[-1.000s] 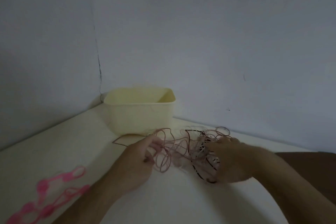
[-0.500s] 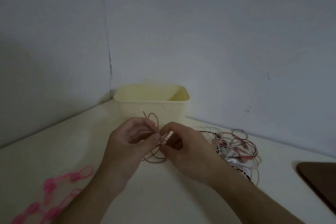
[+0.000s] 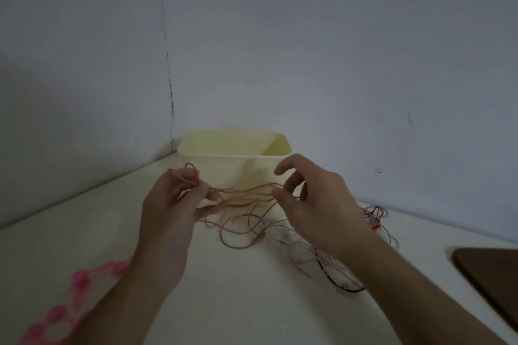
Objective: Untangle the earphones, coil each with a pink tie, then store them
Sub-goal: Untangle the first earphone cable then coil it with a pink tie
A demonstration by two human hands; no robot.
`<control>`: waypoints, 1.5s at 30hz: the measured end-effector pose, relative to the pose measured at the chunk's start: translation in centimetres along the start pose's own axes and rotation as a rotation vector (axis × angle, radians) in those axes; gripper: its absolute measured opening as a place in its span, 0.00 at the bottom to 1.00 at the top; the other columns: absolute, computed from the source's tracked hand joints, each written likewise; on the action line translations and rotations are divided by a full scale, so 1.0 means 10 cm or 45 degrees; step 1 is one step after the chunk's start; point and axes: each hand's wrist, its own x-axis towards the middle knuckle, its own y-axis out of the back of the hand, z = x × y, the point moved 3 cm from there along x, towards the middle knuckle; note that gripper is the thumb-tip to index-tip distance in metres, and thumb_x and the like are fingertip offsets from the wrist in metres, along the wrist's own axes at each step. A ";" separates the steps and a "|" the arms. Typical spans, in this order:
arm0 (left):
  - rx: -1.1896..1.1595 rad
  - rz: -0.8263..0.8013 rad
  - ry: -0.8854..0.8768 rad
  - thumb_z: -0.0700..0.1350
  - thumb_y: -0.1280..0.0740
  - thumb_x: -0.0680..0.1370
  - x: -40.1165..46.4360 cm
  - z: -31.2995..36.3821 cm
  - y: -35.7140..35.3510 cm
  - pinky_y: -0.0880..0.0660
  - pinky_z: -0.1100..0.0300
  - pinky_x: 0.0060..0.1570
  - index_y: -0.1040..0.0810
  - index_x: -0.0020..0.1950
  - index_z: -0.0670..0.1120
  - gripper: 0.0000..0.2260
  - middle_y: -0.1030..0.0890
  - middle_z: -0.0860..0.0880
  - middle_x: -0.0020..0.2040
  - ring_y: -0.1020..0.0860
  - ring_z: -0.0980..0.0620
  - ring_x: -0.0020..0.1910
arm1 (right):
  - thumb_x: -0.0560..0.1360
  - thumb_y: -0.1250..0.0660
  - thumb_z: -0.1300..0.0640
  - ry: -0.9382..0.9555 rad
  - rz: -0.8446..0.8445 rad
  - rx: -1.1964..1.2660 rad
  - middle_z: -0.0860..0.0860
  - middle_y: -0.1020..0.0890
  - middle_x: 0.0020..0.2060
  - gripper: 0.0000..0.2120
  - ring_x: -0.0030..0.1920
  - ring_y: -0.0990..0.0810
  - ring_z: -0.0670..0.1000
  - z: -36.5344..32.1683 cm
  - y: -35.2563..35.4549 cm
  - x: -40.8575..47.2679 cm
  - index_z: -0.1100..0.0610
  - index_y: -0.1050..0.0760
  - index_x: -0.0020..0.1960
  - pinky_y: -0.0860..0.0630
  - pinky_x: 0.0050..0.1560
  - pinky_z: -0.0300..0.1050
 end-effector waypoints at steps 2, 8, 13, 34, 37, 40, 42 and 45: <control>-0.091 0.045 0.008 0.29 0.34 0.80 0.04 0.02 0.05 0.16 0.50 0.47 0.23 0.54 0.41 0.08 0.22 0.41 0.43 0.18 0.45 0.42 | 0.78 0.26 0.48 0.019 -0.097 -0.144 0.37 0.18 0.41 0.13 0.42 0.23 0.36 -0.01 0.12 0.01 0.38 0.25 0.59 0.22 0.46 0.44; -0.229 0.161 0.061 0.30 0.38 0.82 0.17 0.04 0.28 0.15 0.55 0.48 0.24 0.57 0.41 0.09 0.20 0.41 0.43 0.16 0.45 0.41 | 0.80 0.28 0.52 -0.100 0.272 -0.179 0.43 0.18 0.34 0.06 0.34 0.22 0.41 0.09 0.56 0.12 0.48 0.17 0.45 0.26 0.38 0.38; -0.209 0.253 0.123 0.31 0.36 0.82 0.24 -0.02 0.37 0.19 0.59 0.35 0.24 0.58 0.44 0.09 0.22 0.46 0.37 0.21 0.50 0.32 | 0.80 0.29 0.41 -0.317 0.646 0.128 0.45 0.21 0.25 0.18 0.26 0.27 0.45 0.30 0.91 0.14 0.54 0.16 0.40 0.28 0.39 0.44; 0.171 0.228 0.093 0.41 0.30 0.80 0.22 0.01 0.39 0.33 0.61 0.27 0.24 0.38 0.44 0.11 0.23 0.46 0.34 0.28 0.50 0.28 | 0.78 0.35 0.45 -0.900 1.113 1.317 0.45 0.40 0.24 0.13 0.22 0.41 0.48 0.87 1.41 0.03 0.53 0.28 0.41 0.42 0.26 0.39; 0.134 0.173 0.071 0.41 0.31 0.80 0.22 0.03 0.40 0.38 0.60 0.27 0.24 0.36 0.46 0.12 0.24 0.46 0.34 0.32 0.50 0.29 | 0.77 0.36 0.54 -1.048 1.009 1.191 0.46 0.39 0.22 0.11 0.21 0.42 0.48 1.06 1.37 0.03 0.52 0.32 0.37 0.42 0.27 0.43; 0.076 0.008 0.104 0.42 0.31 0.81 0.19 0.02 0.28 0.38 0.57 0.31 0.22 0.36 0.48 0.13 0.23 0.46 0.36 0.31 0.51 0.31 | 0.73 0.34 0.64 -1.125 0.802 0.742 0.56 0.28 0.35 0.02 0.30 0.33 0.52 1.09 1.22 0.06 0.61 0.22 0.43 0.35 0.34 0.45; 0.107 -0.124 0.113 0.44 0.29 0.79 0.15 -0.02 0.19 0.36 0.57 0.32 0.19 0.39 0.45 0.09 0.22 0.46 0.37 0.29 0.52 0.33 | 0.73 0.33 0.66 -1.070 0.714 0.516 0.61 0.24 0.43 0.10 0.34 0.30 0.54 1.05 1.11 0.07 0.67 0.20 0.54 0.34 0.37 0.44; 0.108 -0.323 0.143 0.41 0.28 0.72 0.06 -0.09 0.09 0.31 0.60 0.30 0.16 0.48 0.41 0.07 0.19 0.44 0.40 0.24 0.52 0.37 | 0.73 0.33 0.68 -0.715 0.495 0.263 0.58 0.15 0.47 0.15 0.42 0.22 0.51 0.65 0.88 0.08 0.60 0.16 0.57 0.29 0.42 0.42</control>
